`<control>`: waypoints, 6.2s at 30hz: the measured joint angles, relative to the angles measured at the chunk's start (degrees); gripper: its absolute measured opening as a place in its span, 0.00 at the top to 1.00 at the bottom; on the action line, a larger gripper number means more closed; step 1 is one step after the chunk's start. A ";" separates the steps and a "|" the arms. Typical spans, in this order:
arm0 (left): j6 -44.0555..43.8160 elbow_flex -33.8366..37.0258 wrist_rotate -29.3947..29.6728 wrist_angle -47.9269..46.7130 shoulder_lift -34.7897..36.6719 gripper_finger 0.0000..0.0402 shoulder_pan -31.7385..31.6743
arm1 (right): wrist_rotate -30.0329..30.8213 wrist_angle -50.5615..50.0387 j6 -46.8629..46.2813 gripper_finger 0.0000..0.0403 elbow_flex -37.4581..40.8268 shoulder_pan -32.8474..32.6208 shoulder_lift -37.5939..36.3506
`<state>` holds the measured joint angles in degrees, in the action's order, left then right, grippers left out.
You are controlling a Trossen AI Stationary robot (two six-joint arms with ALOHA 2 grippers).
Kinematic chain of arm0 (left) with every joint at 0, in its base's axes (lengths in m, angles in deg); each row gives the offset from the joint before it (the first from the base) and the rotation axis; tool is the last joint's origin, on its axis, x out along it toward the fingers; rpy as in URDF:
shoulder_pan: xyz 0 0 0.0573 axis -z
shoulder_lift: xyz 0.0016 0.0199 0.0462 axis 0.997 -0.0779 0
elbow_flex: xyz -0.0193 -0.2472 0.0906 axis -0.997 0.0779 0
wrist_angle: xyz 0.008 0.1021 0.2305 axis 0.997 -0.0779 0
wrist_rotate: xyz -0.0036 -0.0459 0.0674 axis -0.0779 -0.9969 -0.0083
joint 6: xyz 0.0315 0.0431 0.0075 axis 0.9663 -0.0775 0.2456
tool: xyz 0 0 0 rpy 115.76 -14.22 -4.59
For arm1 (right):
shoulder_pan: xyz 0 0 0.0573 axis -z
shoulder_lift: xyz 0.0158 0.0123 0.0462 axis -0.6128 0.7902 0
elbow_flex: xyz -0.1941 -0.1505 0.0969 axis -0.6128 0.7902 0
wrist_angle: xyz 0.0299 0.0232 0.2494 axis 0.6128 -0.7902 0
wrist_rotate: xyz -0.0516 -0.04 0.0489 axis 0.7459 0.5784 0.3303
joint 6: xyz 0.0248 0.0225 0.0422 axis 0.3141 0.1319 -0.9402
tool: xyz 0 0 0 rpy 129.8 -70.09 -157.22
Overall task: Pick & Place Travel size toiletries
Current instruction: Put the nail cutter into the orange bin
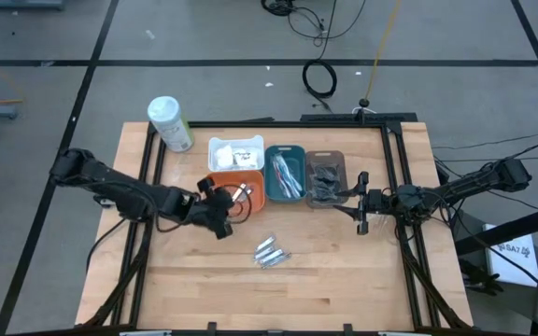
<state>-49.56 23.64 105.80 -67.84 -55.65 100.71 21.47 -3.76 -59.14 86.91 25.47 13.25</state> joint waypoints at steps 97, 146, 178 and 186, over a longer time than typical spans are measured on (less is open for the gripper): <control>-8.83 -15.62 -8.55 18.74 -31.64 0.70 7.34 | 0.00 0.01 0.00 0.61 0.01 -0.02 0.02; -13.33 -14.37 -9.07 18.69 -38.56 0.70 6.29 | 0.00 0.01 -0.01 0.61 0.00 0.00 0.02; -7.22 -14.00 -7.54 19.94 -31.00 0.95 6.79 | 0.00 -0.01 0.00 0.61 0.00 0.00 0.01; -2.55 -14.07 -4.38 20.24 -25.04 0.95 8.33 | 0.00 -0.01 -0.01 0.61 0.01 -0.01 0.02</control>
<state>-52.11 9.57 101.41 -47.60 -80.68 109.04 21.47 -3.77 -59.15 86.92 25.46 13.28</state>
